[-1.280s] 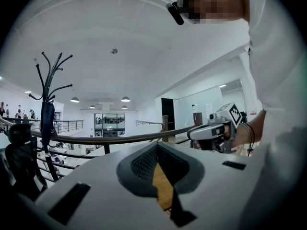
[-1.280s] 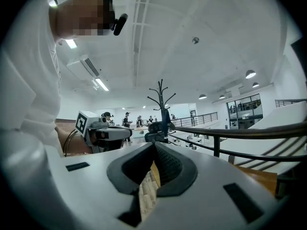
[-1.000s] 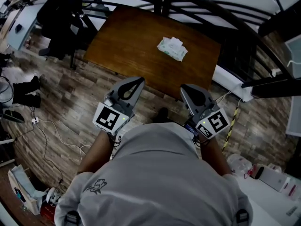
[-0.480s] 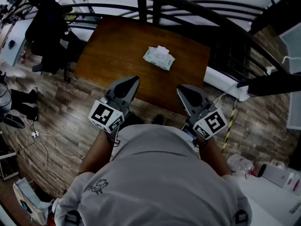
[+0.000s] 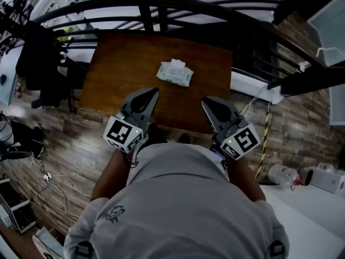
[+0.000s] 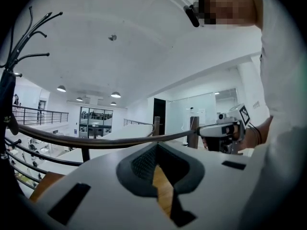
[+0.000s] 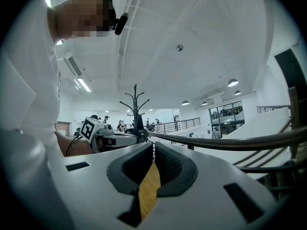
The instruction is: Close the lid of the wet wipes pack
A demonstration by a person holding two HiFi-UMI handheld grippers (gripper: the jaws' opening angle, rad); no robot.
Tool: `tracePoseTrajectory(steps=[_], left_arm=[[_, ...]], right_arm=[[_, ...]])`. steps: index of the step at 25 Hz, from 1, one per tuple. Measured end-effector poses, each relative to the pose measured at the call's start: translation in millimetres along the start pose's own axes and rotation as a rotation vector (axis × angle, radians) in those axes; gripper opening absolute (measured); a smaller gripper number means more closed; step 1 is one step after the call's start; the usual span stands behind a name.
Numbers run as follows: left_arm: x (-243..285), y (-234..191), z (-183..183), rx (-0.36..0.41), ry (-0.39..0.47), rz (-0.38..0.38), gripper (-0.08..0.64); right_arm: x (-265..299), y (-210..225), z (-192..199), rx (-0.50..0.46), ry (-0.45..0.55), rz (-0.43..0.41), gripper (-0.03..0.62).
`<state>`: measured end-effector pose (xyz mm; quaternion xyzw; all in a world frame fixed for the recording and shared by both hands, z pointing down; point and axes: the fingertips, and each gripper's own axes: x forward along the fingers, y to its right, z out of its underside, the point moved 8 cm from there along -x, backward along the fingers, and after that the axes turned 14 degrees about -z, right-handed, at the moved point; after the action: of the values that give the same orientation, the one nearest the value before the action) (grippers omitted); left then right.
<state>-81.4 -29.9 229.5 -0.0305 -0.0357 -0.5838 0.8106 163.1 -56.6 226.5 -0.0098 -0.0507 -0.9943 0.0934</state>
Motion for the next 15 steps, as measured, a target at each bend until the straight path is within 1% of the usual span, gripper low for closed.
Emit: tracePoseTrajectory(steps=[4,8,11,15], left_arm=[[9.8,-26.4,-0.8,0.009,0.0,0.039,0.014],[12.5,-55.6,-3.6,0.08,-0.006,0.081,0.014],[12.7,-80.2,-8.8,0.071,-0.01,0.127,0.014],[7.7,-113.0,-12.1,0.076,-0.007,0.16,0.014]], right_arm=[[22.6,7.0,0.3,0.005,0.006,0.045,0.037],[51.9,8.3,-3.1,0.002,0.023,0.101,0.037],[75.8,8.2,-5.7,0.011,0.035,0.135,0.037],[104.7,4.8,-8.8,0.006,0.043,0.177,0.037]])
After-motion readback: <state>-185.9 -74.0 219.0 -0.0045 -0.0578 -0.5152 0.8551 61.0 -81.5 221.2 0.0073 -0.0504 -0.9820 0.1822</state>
